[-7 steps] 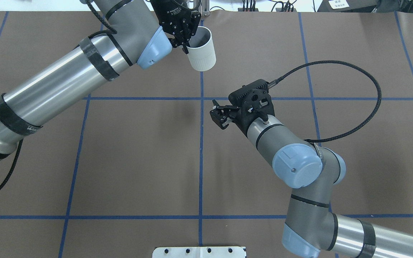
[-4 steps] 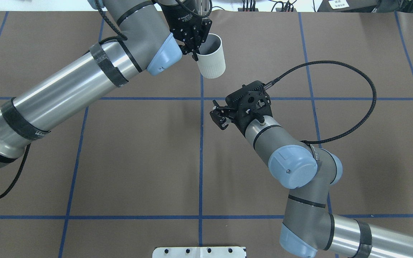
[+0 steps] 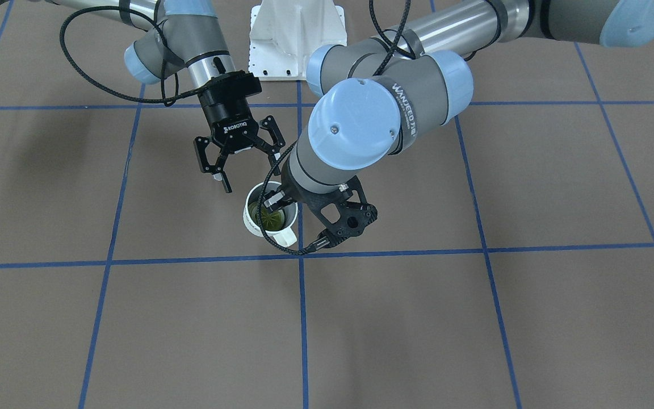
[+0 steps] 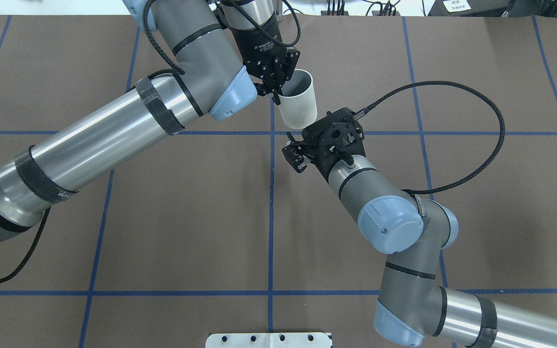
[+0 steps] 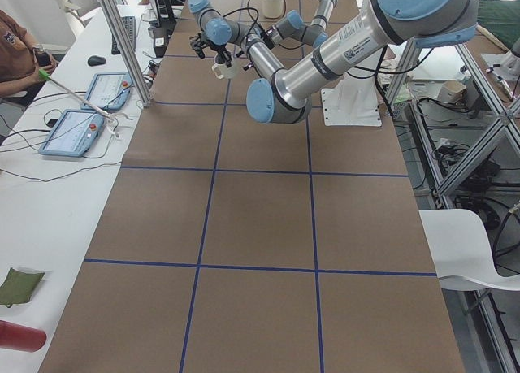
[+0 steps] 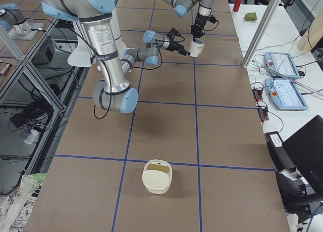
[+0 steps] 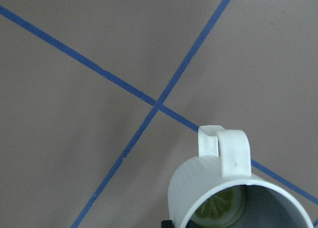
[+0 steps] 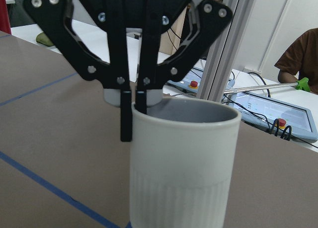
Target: Left arm hands cup to right arm to dump lemon
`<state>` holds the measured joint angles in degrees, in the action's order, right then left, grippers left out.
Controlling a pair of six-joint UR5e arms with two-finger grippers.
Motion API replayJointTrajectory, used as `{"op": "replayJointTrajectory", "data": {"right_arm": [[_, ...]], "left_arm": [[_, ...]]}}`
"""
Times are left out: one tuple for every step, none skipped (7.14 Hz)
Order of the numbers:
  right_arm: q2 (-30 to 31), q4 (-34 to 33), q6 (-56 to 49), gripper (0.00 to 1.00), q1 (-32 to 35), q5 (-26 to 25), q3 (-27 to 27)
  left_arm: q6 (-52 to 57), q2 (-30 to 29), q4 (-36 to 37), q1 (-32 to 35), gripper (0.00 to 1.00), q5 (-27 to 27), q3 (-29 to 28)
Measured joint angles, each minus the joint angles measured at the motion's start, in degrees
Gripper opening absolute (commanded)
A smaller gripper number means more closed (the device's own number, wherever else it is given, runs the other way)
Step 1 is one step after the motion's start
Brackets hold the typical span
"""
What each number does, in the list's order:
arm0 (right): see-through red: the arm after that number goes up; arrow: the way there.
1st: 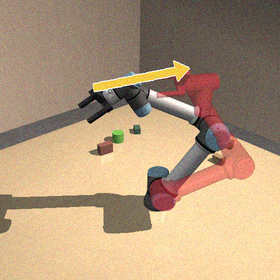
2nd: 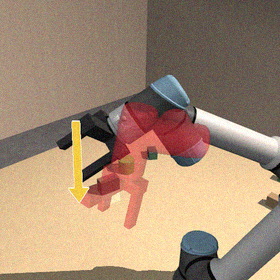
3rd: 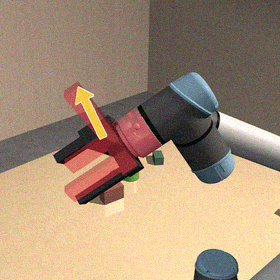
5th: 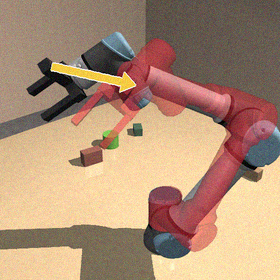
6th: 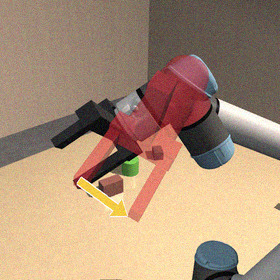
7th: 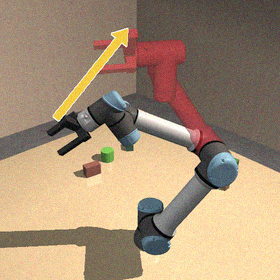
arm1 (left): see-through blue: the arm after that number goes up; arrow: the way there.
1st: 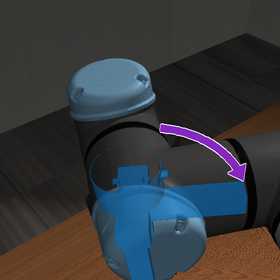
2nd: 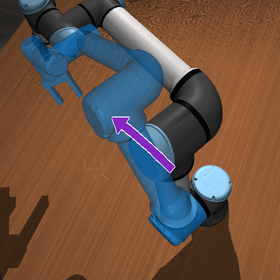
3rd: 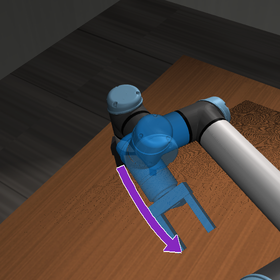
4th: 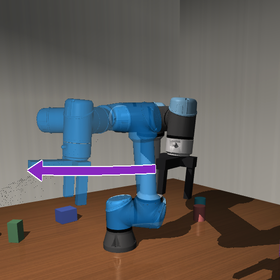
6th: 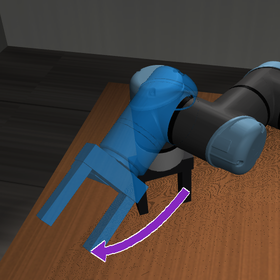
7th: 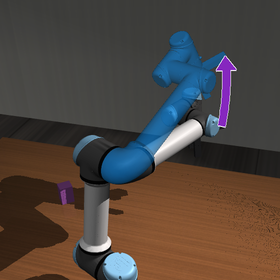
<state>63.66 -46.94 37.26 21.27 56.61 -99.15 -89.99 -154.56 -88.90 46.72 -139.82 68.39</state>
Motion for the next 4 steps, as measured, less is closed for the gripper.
{"op": "replayJointTrajectory", "data": {"right_arm": [[-0.5, 0.1, 0.1, 0.99, 0.0, -0.1, 0.6], [-0.6, 0.2, 0.1, 0.99, 0.0, -0.2, 0.9], [-0.7, 0.4, 0.1, 0.99, 0.0, -0.2, 1.0], [-0.6, 0.6, 0.1, 0.99, 0.1, -0.1, 1.0]], "left_arm": [[0.0, 0.1, 0.1, -0.1, 0.0, -1.1, 0.1], [0.0, 0.1, 0.3, -0.1, 0.0, -2.4, 0.3], [0.0, 0.1, 0.8, -0.1, 0.0, -3.3, 0.6], [0.0, 0.2, 1.2, -0.1, 0.0, -3.6, 0.9]]}}
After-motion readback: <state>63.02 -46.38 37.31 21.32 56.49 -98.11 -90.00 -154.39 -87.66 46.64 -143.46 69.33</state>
